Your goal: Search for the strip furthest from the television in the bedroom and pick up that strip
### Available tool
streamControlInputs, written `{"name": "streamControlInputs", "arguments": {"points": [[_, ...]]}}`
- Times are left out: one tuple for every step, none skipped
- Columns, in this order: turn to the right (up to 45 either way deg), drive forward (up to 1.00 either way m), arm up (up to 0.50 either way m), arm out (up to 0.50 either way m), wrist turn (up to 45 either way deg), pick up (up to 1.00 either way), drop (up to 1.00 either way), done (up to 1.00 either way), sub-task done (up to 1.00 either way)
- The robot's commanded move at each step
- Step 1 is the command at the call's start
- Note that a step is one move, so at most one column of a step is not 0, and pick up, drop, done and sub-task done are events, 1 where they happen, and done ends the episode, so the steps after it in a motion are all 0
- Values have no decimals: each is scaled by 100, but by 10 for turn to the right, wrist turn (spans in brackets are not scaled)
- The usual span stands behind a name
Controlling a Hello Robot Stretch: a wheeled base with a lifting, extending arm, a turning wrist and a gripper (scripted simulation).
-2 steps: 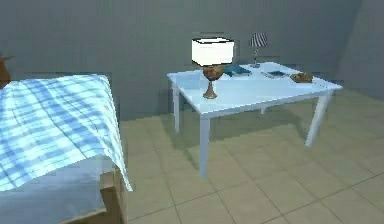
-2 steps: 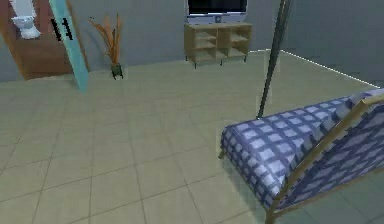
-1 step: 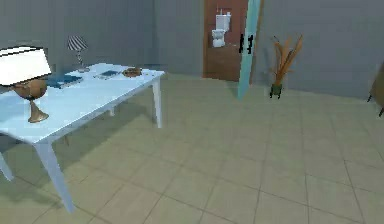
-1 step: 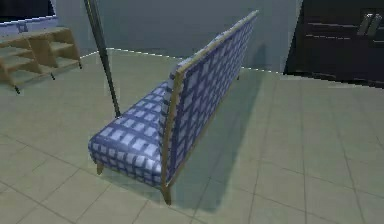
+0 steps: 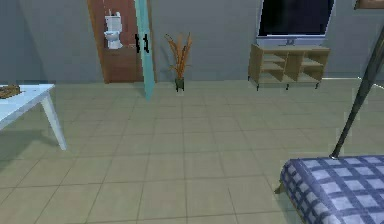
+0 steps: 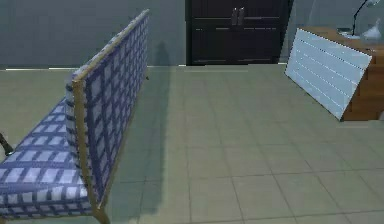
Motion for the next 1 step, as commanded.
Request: {"name": "streamControlInputs", "arguments": {"points": [[0,100,0,0,0,0,0,0,0]]}}
